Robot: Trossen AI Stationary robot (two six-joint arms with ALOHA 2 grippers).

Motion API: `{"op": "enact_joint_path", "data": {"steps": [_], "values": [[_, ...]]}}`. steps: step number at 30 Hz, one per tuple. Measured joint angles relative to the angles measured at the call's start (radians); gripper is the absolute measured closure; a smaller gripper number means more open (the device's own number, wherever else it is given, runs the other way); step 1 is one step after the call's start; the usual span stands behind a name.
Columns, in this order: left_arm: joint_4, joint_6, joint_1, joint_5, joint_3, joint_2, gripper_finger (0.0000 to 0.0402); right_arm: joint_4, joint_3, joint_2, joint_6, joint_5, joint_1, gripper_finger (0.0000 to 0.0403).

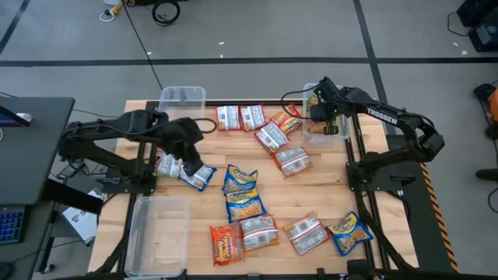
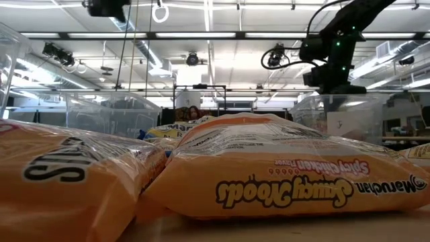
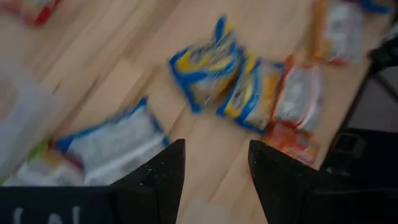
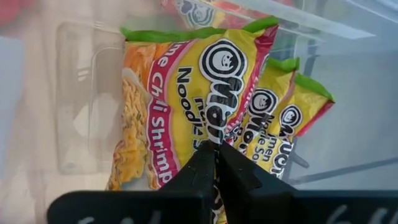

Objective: Sort Maruchan noodles
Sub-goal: Put the green noodle pack into the top right transparent bin, then adjust the noodle packs on the table

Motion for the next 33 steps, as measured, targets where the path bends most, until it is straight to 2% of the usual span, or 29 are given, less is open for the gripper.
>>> {"op": "enact_joint_path", "data": {"steps": [9,16,20,27,33], "values": [[-0.251,-0.136,-0.008,0.032,0.000,0.010,0.0221,-0.001,0.000,-0.032,0.017,0.015,0.000,0.0303],[-0.306,-0.185,-0.013,0.122,-0.028,0.005,0.0221,-0.062,0.053,-0.139,0.132,0.061,0.060,0.0271],[-0.308,-0.258,-0.015,0.124,-0.114,0.000,0.0221,-0.082,0.126,-0.244,0.234,0.056,0.146,0.0269],[-0.251,-0.409,-0.039,0.100,-0.352,0.002,0.0221,-0.096,0.218,-0.388,0.495,0.034,0.366,0.0270],[-0.183,-0.542,-0.027,-0.056,-0.495,0.002,0.0221,-0.147,0.229,-0.422,0.646,0.120,0.543,0.0272]]}}
